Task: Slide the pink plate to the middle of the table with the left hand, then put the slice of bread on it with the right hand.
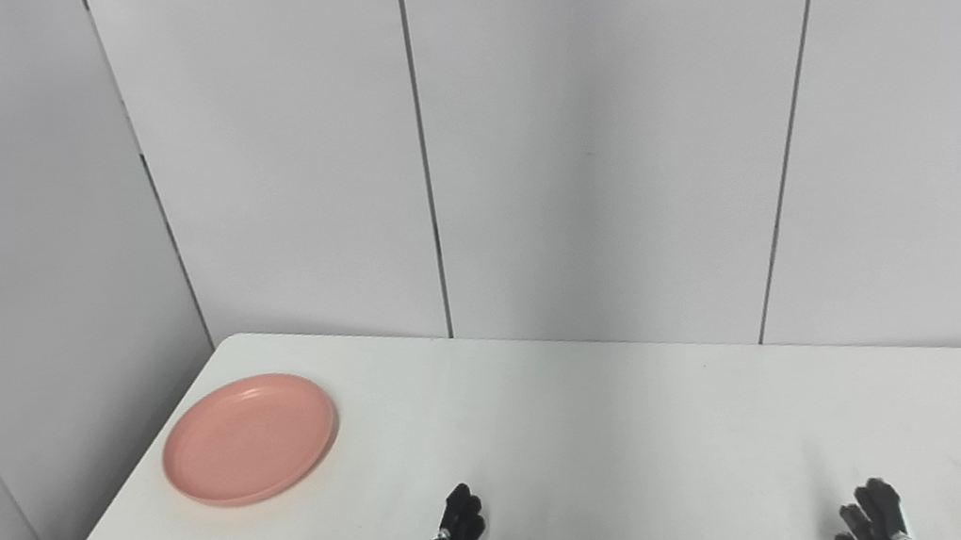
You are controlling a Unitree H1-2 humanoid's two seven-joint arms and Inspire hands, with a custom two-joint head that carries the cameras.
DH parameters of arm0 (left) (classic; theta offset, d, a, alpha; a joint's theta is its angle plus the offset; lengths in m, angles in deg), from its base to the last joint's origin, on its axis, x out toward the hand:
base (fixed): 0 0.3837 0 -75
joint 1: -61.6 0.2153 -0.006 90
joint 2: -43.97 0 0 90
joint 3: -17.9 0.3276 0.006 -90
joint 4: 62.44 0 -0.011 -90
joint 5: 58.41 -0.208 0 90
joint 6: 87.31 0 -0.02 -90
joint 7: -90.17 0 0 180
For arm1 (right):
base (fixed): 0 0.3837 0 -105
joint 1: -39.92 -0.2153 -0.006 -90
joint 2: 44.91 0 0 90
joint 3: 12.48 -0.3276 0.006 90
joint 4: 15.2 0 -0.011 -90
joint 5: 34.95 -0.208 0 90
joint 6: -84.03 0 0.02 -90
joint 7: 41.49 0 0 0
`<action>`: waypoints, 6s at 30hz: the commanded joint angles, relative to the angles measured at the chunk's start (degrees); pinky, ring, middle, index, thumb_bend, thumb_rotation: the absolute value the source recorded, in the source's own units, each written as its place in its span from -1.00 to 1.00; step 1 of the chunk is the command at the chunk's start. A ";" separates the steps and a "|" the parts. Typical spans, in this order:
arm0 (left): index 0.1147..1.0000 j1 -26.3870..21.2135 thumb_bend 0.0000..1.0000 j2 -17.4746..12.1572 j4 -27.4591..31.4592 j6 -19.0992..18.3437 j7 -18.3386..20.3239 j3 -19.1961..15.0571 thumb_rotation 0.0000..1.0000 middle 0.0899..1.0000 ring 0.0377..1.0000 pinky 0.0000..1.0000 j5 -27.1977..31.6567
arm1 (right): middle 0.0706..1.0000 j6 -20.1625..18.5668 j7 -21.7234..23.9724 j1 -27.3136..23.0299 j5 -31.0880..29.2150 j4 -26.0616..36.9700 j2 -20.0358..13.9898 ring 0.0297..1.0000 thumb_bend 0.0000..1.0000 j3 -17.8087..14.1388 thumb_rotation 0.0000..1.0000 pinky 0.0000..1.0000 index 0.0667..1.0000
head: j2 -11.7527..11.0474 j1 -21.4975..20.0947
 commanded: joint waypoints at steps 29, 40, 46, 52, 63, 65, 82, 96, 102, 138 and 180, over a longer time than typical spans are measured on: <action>0.76 -30.04 0.71 -17.16 0.16 -4.96 -2.57 -24.64 0.40 0.74 0.76 0.80 9.28 | 0.85 0.77 -0.41 2.73 1.29 -7.03 -0.87 0.83 0.74 -0.05 1.00 0.86 0.78 | 1.49 -1.54; 0.65 -36.94 0.84 -25.89 -15.02 3.50 -2.81 -27.86 0.44 0.69 0.73 0.64 7.43 | 0.84 0.34 -0.78 3.08 1.67 -6.42 -0.85 0.82 0.78 0.19 1.00 0.83 0.78 | 1.75 -1.89; 0.64 -39.76 0.84 -29.93 -24.42 8.00 -1.68 -27.51 0.42 0.69 0.69 0.63 7.49 | 0.84 0.10 -0.65 3.21 1.27 -6.17 -0.94 0.81 0.80 0.19 1.00 0.81 0.76 | 1.99 -2.03; 0.59 -43.69 0.84 -33.99 -37.15 13.53 2.91 -27.60 0.31 0.66 0.68 0.55 10.50 | 0.82 -0.05 -0.77 3.47 1.62 -5.72 -0.99 0.78 0.81 0.24 1.00 0.76 0.75 | 2.20 -2.31; 0.59 -48.50 0.82 -37.41 -54.09 18.55 6.27 -29.43 0.27 0.61 0.62 0.52 13.69 | 0.81 -0.15 -1.09 3.70 2.42 -5.46 -0.77 0.76 0.83 0.40 1.00 0.75 0.72 | 2.45 -2.67; 0.57 -48.97 0.81 -37.62 -56.37 18.63 6.71 -30.07 0.27 0.60 0.60 0.50 13.56 | 0.80 -0.14 -1.03 3.70 2.34 -5.47 -0.73 0.76 0.82 0.44 1.00 0.76 0.71 | 2.52 -2.77; 0.64 -51.13 0.66 -35.86 -67.91 18.60 5.86 -33.53 0.24 0.69 0.65 0.55 15.74 | 0.78 -0.47 -1.91 4.45 3.37 -4.27 -0.34 0.70 0.84 0.43 0.98 0.65 0.69 | 3.37 -3.73; 0.63 -51.10 0.63 -36.13 -72.46 18.59 4.91 -32.32 0.16 0.61 0.60 0.54 15.54 | 0.77 -1.18 -1.78 4.95 3.42 -3.40 -0.61 0.70 0.81 0.66 0.98 0.64 0.69 | 3.88 -4.10; 0.62 -49.76 0.71 -36.08 -72.76 18.62 4.75 -30.83 0.16 0.65 0.62 0.54 13.98 | 0.77 -1.70 -1.77 5.19 3.25 -2.85 -0.74 0.69 0.82 0.49 0.98 0.65 0.69 | 4.17 -4.09; 0.59 -48.91 0.81 -30.92 -71.52 18.63 14.67 -27.79 0.08 0.57 0.58 0.44 14.07 | 0.79 -2.87 -2.19 5.54 4.29 -1.77 -0.28 0.70 0.73 0.82 0.98 0.69 0.73 | 4.95 -5.67; 0.61 -42.43 0.79 -9.23 -62.63 14.47 15.93 -19.38 0.18 0.68 0.68 0.46 13.85 | 0.75 -3.53 -2.27 5.77 4.89 -1.01 1.15 0.67 0.67 1.84 0.89 0.64 0.67 | 6.58 -10.86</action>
